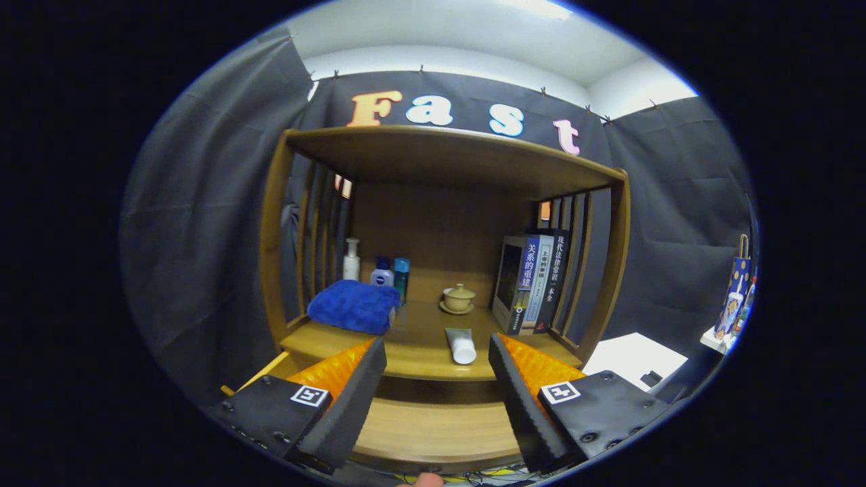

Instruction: Pull open the drawer, take out the items inside it, and place them on the countertop above the cabinet.

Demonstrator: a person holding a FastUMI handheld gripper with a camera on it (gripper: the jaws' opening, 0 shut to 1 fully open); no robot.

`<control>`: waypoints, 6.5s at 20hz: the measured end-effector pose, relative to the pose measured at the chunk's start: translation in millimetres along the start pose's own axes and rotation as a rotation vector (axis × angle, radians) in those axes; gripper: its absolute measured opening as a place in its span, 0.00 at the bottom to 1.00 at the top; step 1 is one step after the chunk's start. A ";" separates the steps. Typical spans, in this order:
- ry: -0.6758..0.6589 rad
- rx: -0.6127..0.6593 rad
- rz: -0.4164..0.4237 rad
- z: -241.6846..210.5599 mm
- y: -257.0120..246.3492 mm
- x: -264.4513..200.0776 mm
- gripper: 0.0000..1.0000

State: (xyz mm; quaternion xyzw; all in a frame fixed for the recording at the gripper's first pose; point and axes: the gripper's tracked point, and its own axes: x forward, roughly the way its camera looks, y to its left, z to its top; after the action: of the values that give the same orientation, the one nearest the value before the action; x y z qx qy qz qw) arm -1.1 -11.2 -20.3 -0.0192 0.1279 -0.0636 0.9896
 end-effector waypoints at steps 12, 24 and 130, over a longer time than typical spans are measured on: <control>0.158 0.086 -0.052 -111.1 -12.8 -70.4 0.98; 0.329 0.084 -0.055 -192.4 -25.1 -47.1 0.99; -0.122 0.010 0.239 -157.9 11.6 39.4 0.98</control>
State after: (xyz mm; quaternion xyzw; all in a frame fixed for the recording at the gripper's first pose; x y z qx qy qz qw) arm -2.3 -8.3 -183.4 -0.0028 0.0686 0.0555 0.9961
